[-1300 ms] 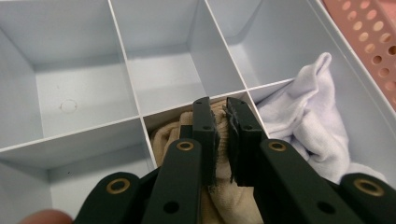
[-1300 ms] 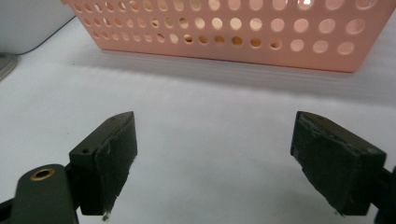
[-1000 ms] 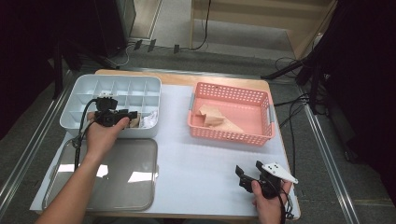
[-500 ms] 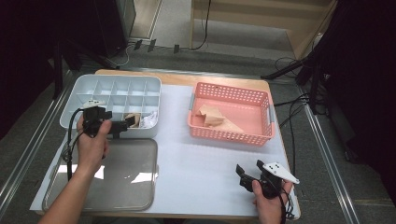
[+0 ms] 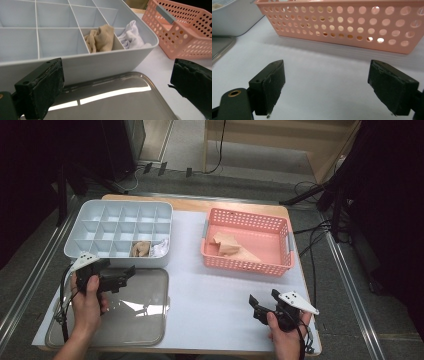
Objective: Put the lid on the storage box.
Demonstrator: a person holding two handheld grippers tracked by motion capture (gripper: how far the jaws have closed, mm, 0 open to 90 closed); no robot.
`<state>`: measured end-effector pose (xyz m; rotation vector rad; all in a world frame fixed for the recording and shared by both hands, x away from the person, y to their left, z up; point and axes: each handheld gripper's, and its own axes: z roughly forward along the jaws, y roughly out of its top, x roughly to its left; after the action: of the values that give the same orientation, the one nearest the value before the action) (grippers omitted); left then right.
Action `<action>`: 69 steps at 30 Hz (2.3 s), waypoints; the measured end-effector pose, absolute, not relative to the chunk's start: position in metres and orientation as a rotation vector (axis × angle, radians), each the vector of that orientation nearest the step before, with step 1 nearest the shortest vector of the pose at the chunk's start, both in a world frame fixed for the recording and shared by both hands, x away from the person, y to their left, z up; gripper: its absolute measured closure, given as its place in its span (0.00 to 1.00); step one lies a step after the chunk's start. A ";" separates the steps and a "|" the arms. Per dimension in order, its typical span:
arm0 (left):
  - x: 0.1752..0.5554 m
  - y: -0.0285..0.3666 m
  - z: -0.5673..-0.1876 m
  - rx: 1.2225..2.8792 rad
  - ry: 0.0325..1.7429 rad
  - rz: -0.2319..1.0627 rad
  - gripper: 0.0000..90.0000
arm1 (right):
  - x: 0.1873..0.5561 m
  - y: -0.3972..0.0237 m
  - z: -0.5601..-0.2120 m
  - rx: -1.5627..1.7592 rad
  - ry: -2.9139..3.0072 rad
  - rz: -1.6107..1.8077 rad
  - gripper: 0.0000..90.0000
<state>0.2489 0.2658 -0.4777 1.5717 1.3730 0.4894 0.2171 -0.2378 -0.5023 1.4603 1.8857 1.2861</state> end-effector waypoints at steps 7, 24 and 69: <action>0.227 0.267 -0.493 1.593 1.353 0.490 0.00 | 0.220 -0.236 -0.494 1.464 1.886 1.282 0.17; 0.228 0.264 -0.525 1.631 1.374 0.521 0.00 | 0.253 -0.214 -0.446 1.400 1.908 1.325 0.17; 0.226 0.266 -0.526 1.619 1.359 0.496 0.00 | 0.439 -0.111 -0.462 1.900 2.128 0.681 0.17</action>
<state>0.2264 0.2657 -0.5263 1.6192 1.3589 0.4959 0.4394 -0.1109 -0.4615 1.9000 2.1280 0.6807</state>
